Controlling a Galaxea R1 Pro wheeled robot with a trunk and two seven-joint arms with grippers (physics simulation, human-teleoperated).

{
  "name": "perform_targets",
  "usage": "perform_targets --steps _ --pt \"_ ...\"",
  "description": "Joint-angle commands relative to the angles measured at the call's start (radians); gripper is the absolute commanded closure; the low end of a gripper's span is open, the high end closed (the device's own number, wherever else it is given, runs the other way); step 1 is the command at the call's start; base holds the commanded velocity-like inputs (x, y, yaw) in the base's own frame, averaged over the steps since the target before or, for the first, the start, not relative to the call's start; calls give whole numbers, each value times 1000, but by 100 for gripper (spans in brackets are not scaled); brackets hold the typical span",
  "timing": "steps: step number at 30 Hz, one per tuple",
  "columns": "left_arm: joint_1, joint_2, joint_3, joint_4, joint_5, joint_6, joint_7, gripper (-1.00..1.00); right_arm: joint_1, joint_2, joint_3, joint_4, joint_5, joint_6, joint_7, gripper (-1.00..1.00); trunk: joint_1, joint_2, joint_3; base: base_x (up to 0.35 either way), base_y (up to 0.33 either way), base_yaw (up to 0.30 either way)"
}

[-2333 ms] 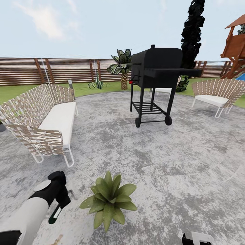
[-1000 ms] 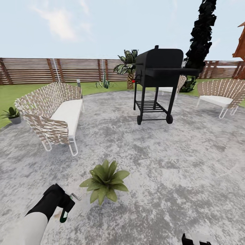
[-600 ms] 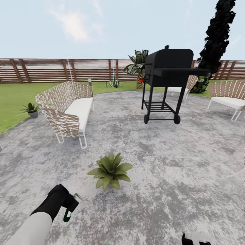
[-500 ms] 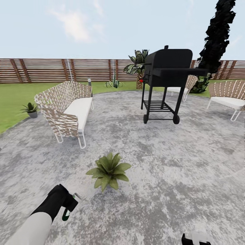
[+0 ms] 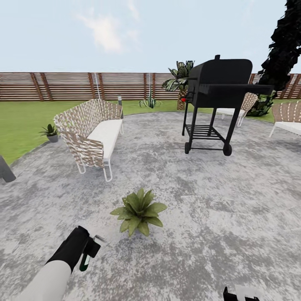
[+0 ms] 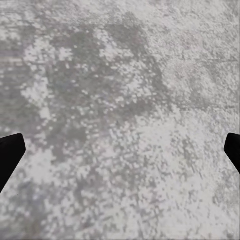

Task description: Pick up the pesticide atomizer in the garden and spray insectifuge to fully cover both potted plants in the garden.

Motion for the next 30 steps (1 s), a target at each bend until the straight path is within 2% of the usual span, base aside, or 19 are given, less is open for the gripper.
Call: perform_targets --steps 1,6,15,27,30 --pt "0 -9 4 -2 -12 1 -7 100 -1 0 -8 1 10 -3 -2 -100 0 0 -1 160 -109 5" --pt "0 -21 0 -2 -16 4 -5 100 -1 0 -8 1 10 -3 -3 -100 0 0 -1 221 -165 1" --pt "-1 -22 3 -18 -9 12 -4 100 -1 1 -8 2 11 -3 -3 -100 0 0 -1 145 -225 5" --pt "-3 -22 10 -40 -8 13 -4 100 -1 3 -8 3 11 -3 -3 -100 0 0 -1 44 -271 255" --pt "-4 -21 7 -41 -8 16 -5 100 -1 3 -8 2 11 -3 -3 -100 0 0 -1 83 -122 78"
